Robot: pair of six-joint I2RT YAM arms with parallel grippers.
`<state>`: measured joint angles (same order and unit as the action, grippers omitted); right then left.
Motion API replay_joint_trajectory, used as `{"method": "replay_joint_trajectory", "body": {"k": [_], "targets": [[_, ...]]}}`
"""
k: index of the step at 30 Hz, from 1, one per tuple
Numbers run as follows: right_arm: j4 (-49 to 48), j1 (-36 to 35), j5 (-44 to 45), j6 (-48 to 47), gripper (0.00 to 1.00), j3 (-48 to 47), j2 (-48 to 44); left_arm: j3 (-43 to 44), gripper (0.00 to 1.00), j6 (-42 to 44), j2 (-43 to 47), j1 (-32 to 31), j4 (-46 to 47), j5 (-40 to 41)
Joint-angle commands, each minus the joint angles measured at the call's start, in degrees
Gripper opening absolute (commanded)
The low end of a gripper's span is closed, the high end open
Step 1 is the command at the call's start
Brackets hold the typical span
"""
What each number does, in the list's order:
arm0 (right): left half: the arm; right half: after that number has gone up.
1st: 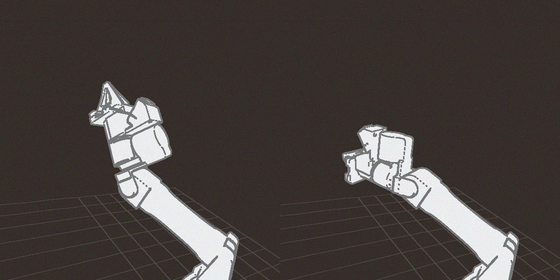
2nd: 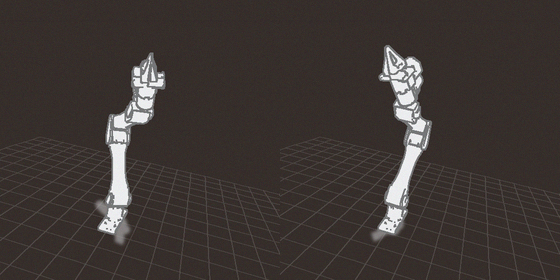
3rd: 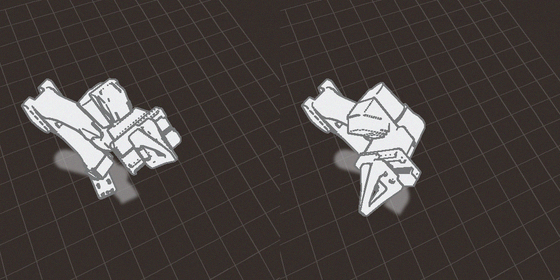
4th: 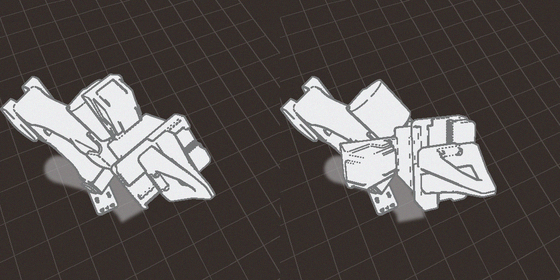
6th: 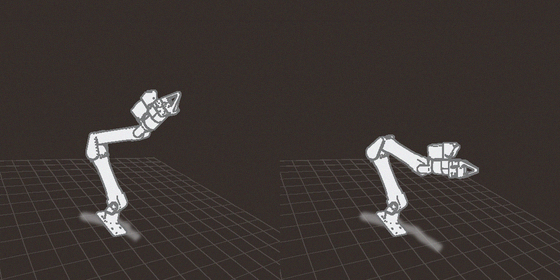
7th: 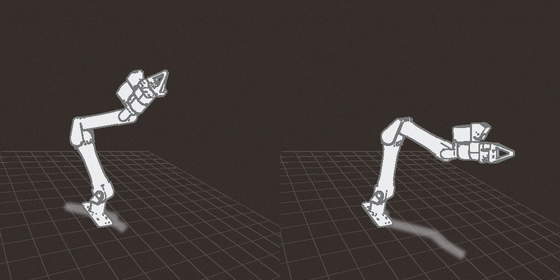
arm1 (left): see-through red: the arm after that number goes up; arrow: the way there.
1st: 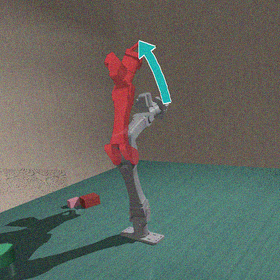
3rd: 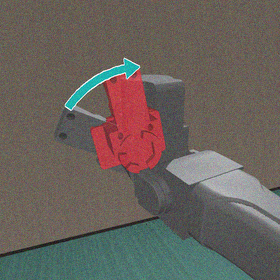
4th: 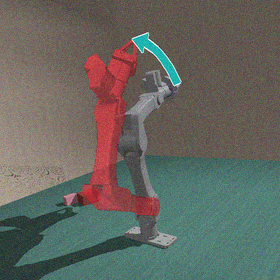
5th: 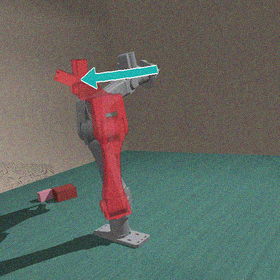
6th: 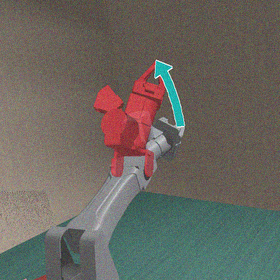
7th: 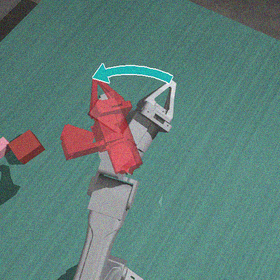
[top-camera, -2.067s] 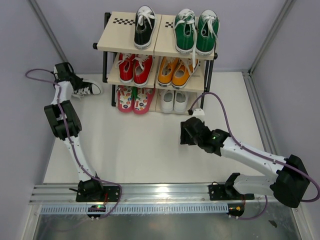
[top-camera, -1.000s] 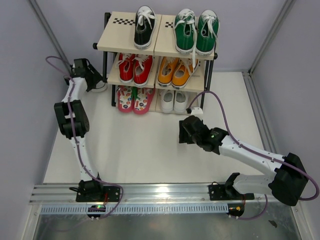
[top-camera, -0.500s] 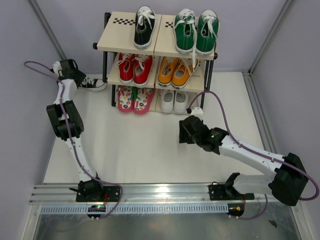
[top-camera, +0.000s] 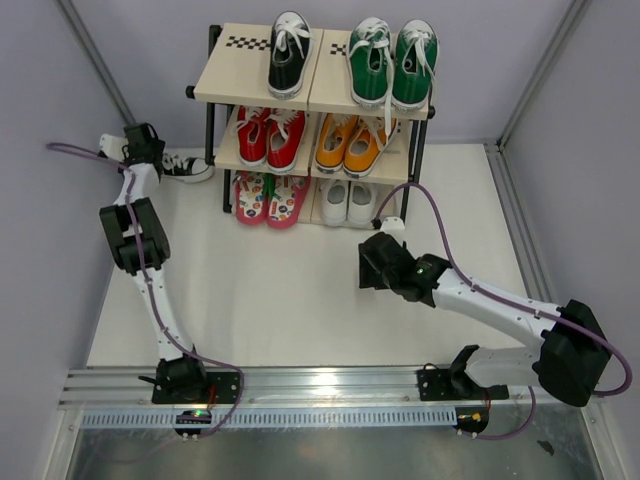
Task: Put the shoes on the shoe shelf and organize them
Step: Pick up the shoe.
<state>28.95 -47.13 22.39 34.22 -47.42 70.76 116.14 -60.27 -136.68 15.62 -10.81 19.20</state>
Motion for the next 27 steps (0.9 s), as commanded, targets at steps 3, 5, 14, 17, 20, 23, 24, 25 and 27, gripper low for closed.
{"method": "replay_joint_trajectory", "body": {"k": [3,5,14,17,20,23,24,25,27], "targets": [[-0.39,0.11,1.69,0.85,0.64,-2.41,1.39,1.72,0.70,-6.35,-3.24,0.03,5.44,3.12],[-0.12,0.11,1.60,0.85,0.64,-2.59,1.66,1.81,0.71,-6.61,-4.20,0.12,6.85,3.21],[-0.04,0.20,1.43,1.03,0.64,-3.21,2.89,14.63,0.67,-5.30,-11.76,0.12,1.59,-0.83],[-0.12,0.20,1.34,1.20,0.64,-3.21,2.89,17.19,0.62,-5.73,-14.13,0.12,-2.63,-1.71],[-0.21,0.20,1.34,1.38,0.64,-3.21,2.89,16.93,0.52,-5.13,-14.58,0.03,-6.15,-3.02],[-0.47,0.20,1.16,1.12,0.64,-3.03,2.72,16.58,0.38,-3.20,-14.32,0.03,-7.73,-5.48],[-0.47,0.20,1.16,0.94,0.64,-3.03,2.71,16.58,0.35,-2.93,-14.31,0.03,-8.00,-6.19],[-0.56,0.20,1.08,0.85,0.64,-2.94,2.71,16.67,0.30,-2.49,-14.23,0.11,-8.26,-6.80],[-0.82,0.20,0.90,0.50,0.64,-3.03,2.71,16.58,0.20,-0.82,-14.05,0.03,-8.18,-7.95]]}}
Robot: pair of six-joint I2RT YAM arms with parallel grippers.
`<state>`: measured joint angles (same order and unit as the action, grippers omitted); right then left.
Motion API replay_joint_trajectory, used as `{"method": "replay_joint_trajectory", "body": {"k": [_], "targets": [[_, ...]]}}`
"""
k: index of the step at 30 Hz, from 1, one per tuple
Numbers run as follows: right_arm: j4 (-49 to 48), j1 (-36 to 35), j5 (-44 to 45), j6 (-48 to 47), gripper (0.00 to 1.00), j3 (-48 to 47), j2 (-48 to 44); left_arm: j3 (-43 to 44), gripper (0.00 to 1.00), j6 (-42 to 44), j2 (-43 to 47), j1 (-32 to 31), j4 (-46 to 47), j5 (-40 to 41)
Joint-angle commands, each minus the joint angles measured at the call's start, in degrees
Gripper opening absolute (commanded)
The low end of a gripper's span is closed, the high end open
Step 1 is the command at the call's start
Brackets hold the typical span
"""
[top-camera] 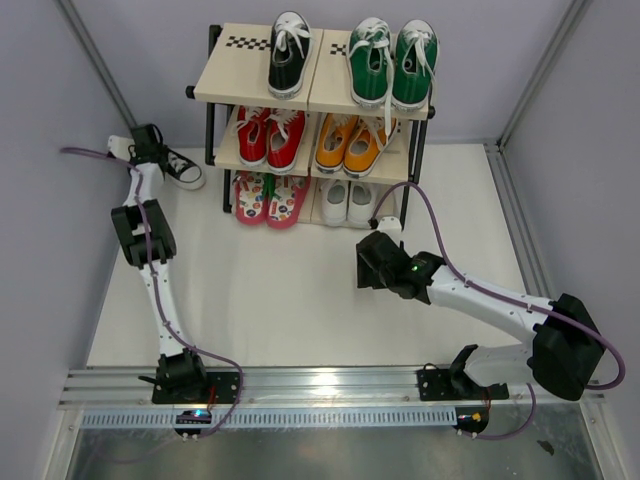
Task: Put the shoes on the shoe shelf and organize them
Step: Pick up the shoe.
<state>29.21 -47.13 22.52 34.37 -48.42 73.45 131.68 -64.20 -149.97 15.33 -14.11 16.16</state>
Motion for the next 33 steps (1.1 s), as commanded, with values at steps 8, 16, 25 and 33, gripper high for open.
{"method": "replay_joint_trajectory", "body": {"k": [8,16,25,33], "targets": [[-2.05,0.20,0.59,0.17,0.64,-1.41,-0.68,-0.27,0.00,4.88,4.14,0.14,-7.59,-6.59],[-4.34,0.20,-0.37,-0.27,0.64,0.08,-1.90,-21.78,0.00,4.45,26.46,-3.20,-2.78,1.84],[-5.84,0.29,-1.43,-0.62,0.64,3.95,-5.94,-60.71,0.00,-5.47,60.96,-7.86,-1.80,13.53],[-4.69,0.29,-1.69,-1.15,0.64,7.82,-11.49,-76.48,0.00,-22.78,87.03,-19.27,-25.40,25.49]]}}
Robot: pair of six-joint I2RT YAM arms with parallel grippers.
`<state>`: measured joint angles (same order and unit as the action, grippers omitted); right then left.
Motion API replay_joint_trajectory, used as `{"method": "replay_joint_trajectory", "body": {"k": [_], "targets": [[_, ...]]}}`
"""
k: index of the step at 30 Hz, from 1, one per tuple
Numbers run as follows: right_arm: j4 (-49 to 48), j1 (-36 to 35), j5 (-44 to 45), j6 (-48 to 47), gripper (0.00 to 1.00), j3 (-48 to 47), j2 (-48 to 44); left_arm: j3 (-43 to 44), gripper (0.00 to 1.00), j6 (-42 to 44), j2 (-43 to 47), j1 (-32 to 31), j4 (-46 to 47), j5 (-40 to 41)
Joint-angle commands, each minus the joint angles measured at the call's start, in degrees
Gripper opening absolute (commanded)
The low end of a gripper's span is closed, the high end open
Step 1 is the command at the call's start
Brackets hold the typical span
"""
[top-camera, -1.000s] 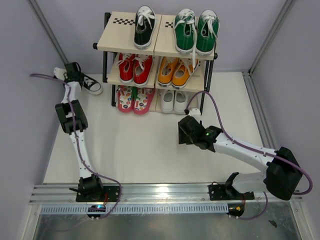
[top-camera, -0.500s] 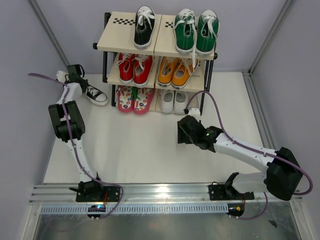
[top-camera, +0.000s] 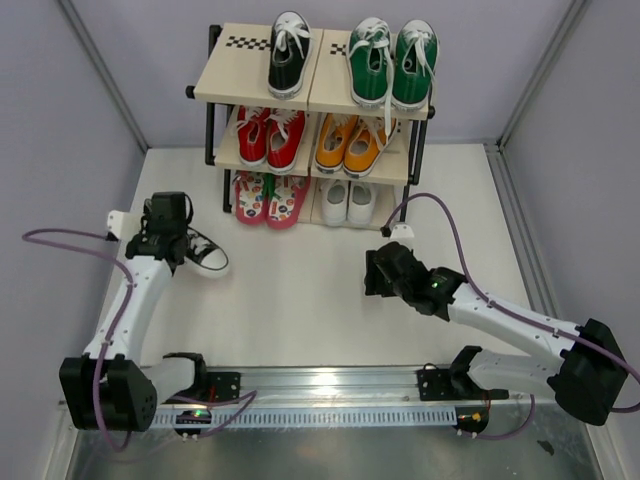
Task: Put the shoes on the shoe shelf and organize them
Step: Place the shoe at the center of the board.
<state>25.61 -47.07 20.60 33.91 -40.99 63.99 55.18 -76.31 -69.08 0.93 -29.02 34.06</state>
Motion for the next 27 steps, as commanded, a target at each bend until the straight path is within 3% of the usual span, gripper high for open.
{"method": "replay_joint_trajectory", "body": {"k": [1,3,5,11,13,17,20,21,24,27], "targets": [[-1.08,0.22,-0.21,-0.95,0.64,0.39,-2.20,0.54,0.00,-16.18,7.28,-6.54,-14.62,7.42],[-1.26,0.22,-0.56,-1.04,0.64,0.39,-2.46,0.28,0.00,-23.41,9.13,-10.76,-24.54,6.20],[-1.70,0.22,-1.35,-1.21,0.64,0.30,-2.46,-1.81,0.00,-30.80,9.31,-12.87,-27.49,4.44],[-2.67,0.22,-3.11,-0.34,0.64,-0.05,-1.85,-8.32,0.00,-40.56,7.65,-20.60,-25.92,3.98],[-2.32,0.22,-3.20,-0.16,0.64,0.03,-1.67,-8.59,0.00,-40.76,6.24,-23.06,-25.30,4.17],[-1.70,0.22,-3.29,0.28,0.64,0.04,-1.76,-9.30,0.00,-31.40,4.48,-23.60,-19.70,2.24],[-1.53,0.22,-3.29,0.19,0.64,-0.58,-1.67,-8.34,0.25,-23.55,4.30,-23.60,-17.66,1.79],[-1.52,0.22,-3.37,0.19,0.64,-0.75,-1.50,-7.90,0.54,-21.62,4.39,-23.69,-18.52,2.67],[-1.26,0.22,-2.85,0.54,0.64,-1.28,-0.97,-4.56,0.88,-12.48,5.35,-23.69,-23.08,5.04],[-0.47,0.22,-2.41,0.80,0.64,-1.90,-0.53,-0.52,0.96,3.14,7.81,-23.60,-21.63,5.58]]}}
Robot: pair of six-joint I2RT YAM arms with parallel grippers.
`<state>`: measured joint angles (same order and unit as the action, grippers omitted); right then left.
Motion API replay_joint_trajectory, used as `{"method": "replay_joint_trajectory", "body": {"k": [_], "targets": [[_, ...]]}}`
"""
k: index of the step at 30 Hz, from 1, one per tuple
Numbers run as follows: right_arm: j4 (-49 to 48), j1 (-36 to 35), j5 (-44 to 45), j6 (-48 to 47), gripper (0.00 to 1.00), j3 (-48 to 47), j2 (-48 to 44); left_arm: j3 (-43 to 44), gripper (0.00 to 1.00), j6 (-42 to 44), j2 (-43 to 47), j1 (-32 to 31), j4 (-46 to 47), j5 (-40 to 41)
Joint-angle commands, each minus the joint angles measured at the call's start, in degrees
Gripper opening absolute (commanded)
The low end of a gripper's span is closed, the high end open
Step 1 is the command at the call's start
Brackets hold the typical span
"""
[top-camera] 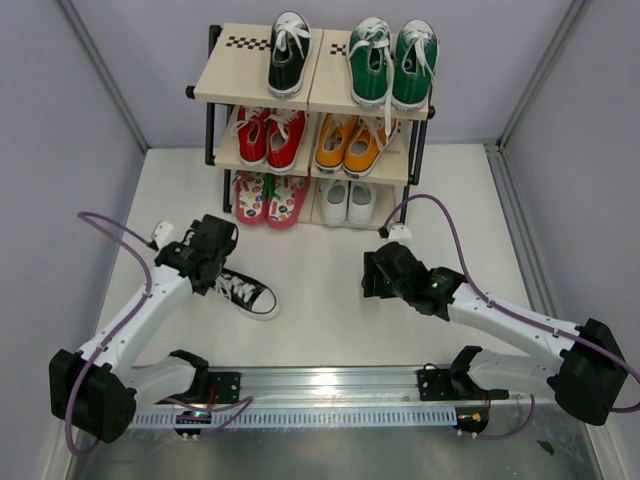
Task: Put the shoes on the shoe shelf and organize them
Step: Place the shoe at the center of the board.
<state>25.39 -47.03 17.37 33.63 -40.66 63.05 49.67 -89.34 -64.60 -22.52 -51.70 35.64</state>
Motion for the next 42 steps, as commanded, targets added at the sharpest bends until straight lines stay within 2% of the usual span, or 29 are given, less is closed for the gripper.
{"method": "replay_joint_trajectory", "body": {"k": [1,3,4,6,7,10,11,12,14,15,18,22,24,26,28,29,31,32,37,42], "targets": [[-0.16,0.18,0.83,1.09,0.64,-2.40,0.67,5.87,0.97,26.22,4.03,-0.24,2.90,1.48],[-0.16,0.18,0.83,1.09,0.64,-2.58,1.02,7.19,0.98,41.18,5.97,-0.15,10.00,-3.27],[-0.25,0.18,0.74,0.92,0.64,-2.75,1.46,7.80,0.99,53.01,6.06,-0.15,14.65,-5.56],[-0.08,0.18,0.65,0.39,0.64,-3.54,2.08,11.49,0.99,61.70,4.41,-0.15,15.32,-6.45],[0.19,0.18,0.57,0.13,0.64,-4.33,2.78,13.07,0.99,70.70,3.35,-0.15,14.45,-10.37],[0.54,0.18,0.48,-0.84,0.64,-5.12,3.66,18.96,0.93,82.46,-1.48,-0.06,8.58,-13.74],[0.80,0.18,0.48,-1.10,0.64,-5.82,4.18,19.67,0.92,89.36,-2.37,-0.06,6.90,-18.97],[0.98,0.18,0.39,-1.80,0.64,-6.18,4.36,20.28,0.92,93.78,-3.42,-0.06,5.31,-20.85],[1.33,0.18,0.48,-2.77,0.64,-7.23,5.06,19.85,0.91,100.12,-3.87,0.02,1.45,-25.77],[1.59,0.18,0.65,-3.82,0.64,-7.58,5.24,18.89,0.90,106.50,-3.43,0.02,0.30,-30.58],[2.47,0.18,1.09,-5.32,0.64,-8.90,5.77,15.47,0.89,116.28,-1.15,0.02,0.98,-31.86],[4.14,0.27,3.28,-6.38,0.64,-9.87,5.16,9.06,0.87,125.18,2.63,2.56,5.46,-31.08],[4.41,0.27,3.90,-6.38,0.64,-9.61,4.55,3.87,0.90,128.09,3.43,3.53,8.62,-28.88],[4.41,0.18,3.90,-5.86,0.64,-9.26,3.84,3.85,0.90,129.94,1.85,4.15,7.68,-31.23],[4.50,0.18,3.64,-5.42,0.64,-9.08,3.84,5.08,0.94,130.47,-1.31,6.95,4.18,-34.57],[4.50,0.27,3.47,-4.80,0.64,-8.99,3.84,6.04,0.94,131.34,-2.28,7.75,3.20,-38.32],[4.58,0.18,3.29,-4.19,0.64,-9.08,3.84,5.53,0.92,133.54,-3.34,8.55,1.00,-40.29],[4.93,0.27,3.11,-3.84,0.64,-9.26,3.84,4.92,0.88,134.85,-2.73,8.64,1.60,-40.21],[5.46,0.18,2.59,-4.09,0.64,-9.61,2.96,0.17,0.87,138.45,-2.73,9.69,3.89,-34.42],[6.52,0.27,4.25,-4.71,0.64,-10.49,3.92,-5.97,0.87,137.68,3.59,9.69,6.96,-35.20]]}}
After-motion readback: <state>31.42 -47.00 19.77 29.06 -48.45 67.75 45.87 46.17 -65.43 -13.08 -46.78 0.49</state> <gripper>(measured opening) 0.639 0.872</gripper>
